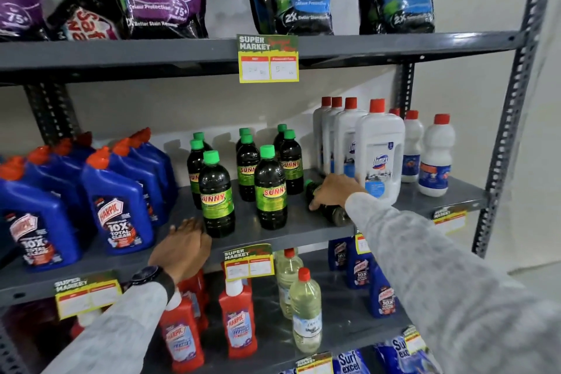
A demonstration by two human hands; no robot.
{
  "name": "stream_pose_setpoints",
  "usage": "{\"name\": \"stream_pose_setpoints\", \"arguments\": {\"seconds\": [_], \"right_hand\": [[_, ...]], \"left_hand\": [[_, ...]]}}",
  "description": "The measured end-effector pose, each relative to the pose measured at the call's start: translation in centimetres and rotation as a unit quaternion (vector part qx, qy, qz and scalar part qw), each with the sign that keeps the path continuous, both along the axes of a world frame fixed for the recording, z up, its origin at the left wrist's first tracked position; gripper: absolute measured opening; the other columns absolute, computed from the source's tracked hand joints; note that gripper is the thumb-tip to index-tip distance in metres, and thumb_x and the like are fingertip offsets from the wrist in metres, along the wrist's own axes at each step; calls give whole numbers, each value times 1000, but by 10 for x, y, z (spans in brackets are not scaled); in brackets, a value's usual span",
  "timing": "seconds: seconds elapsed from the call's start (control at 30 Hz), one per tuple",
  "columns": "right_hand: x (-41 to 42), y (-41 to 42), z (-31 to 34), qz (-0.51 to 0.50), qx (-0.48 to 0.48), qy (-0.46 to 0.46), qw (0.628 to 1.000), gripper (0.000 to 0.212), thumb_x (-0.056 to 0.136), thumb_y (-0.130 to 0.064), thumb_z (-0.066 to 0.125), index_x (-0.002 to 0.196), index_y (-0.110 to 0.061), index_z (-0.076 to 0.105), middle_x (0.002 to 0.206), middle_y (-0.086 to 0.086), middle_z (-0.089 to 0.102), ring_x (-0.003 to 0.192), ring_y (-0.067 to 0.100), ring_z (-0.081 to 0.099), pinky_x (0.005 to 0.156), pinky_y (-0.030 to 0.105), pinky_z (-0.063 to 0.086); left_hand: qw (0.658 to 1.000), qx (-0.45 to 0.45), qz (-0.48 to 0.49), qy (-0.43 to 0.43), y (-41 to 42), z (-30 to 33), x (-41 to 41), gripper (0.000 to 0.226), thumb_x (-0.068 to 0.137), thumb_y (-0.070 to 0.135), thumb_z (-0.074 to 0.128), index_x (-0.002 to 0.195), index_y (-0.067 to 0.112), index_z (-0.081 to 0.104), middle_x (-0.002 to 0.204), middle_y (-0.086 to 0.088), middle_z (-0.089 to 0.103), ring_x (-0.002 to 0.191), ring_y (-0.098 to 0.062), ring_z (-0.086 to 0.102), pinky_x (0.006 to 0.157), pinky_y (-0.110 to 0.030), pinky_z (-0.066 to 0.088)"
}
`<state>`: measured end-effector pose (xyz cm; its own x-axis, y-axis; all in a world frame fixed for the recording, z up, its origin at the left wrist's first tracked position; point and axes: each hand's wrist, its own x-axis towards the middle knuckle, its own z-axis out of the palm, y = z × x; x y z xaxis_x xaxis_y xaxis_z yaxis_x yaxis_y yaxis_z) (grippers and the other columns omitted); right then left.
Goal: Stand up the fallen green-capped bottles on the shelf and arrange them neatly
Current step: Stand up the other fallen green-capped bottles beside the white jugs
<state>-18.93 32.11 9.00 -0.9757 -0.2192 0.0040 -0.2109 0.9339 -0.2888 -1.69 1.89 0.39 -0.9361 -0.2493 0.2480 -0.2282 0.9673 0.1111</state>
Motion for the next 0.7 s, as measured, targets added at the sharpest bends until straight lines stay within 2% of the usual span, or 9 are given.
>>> {"name": "stream_pose_setpoints", "arguments": {"seconds": [0.1, 0.17, 0.23, 0.3, 0.37, 0.47, 0.6, 0.7], "right_hand": [[-4, 1, -5, -17, -55, -21, 998, 87, 76, -46, 85, 148, -10, 52, 148, 12, 58, 136, 36, 54, 98, 39, 43], [-5, 4, -7, -26, -99, -33, 994, 95, 73, -46, 85, 153, -13, 47, 152, 14, 55, 139, 36, 51, 104, 39, 43], [-8, 7, -8, -31, -165, -57, 984, 100, 69, -49, 86, 153, -13, 47, 149, 13, 57, 134, 35, 56, 103, 39, 47], [-12, 10, -8, -42, -263, -60, 962, 94, 64, -52, 88, 141, -7, 58, 132, 13, 66, 116, 32, 66, 91, 37, 55], [-12, 11, -6, -41, -369, -25, 928, 88, 60, -57, 90, 126, -5, 63, 116, 9, 72, 102, 27, 70, 80, 34, 56], [6, 8, -3, -14, -484, 53, 873, 79, 64, -54, 93, 122, -14, 56, 108, -2, 72, 94, 17, 69, 85, 36, 58], [31, -2, -17, 15, -520, 162, 839, 76, 71, -34, 95, 125, -16, 44, 104, -8, 64, 88, 7, 63, 82, 28, 49], [30, -13, -35, 29, -509, 181, 841, 74, 72, -30, 95, 121, -21, 41, 105, -10, 60, 89, 2, 58, 80, 22, 44]], "left_hand": [[1000, 3, -1, -1, -1, -1, 0, 60, 104, 43, 15, 155, 16, 29, 163, -13, 32, 152, -26, 26, 125, -46, 18], [1000, 7, -5, 0, 0, -2, 1, 60, 103, 44, 13, 154, 17, 31, 163, -13, 34, 151, -25, 28, 125, -47, 19], [1000, 7, -7, 4, 2, 0, 2, 59, 103, 42, 14, 153, 17, 32, 162, -13, 35, 150, -25, 30, 125, -47, 19], [1000, 8, -4, 4, 1, 0, 1, 58, 104, 41, 15, 152, 16, 34, 161, -12, 37, 150, -25, 31, 125, -47, 19], [1000, 9, 5, -3, -3, -3, -1, 64, 102, 44, 11, 155, 14, 29, 164, -12, 31, 152, -24, 26, 126, -45, 17], [1000, 13, 13, -12, -7, -7, -3, 76, 94, 50, 3, 158, 14, 24, 166, -10, 26, 154, -23, 21, 126, -43, 15], [1000, 9, 12, -3, -8, -7, -4, 71, 98, 46, 7, 157, 12, 28, 165, -13, 29, 153, -25, 25, 125, -45, 18], [1000, 12, 17, 3, -14, -9, -8, 64, 102, 44, 11, 156, 15, 30, 164, -13, 30, 153, -25, 25, 125, -45, 18]]}}
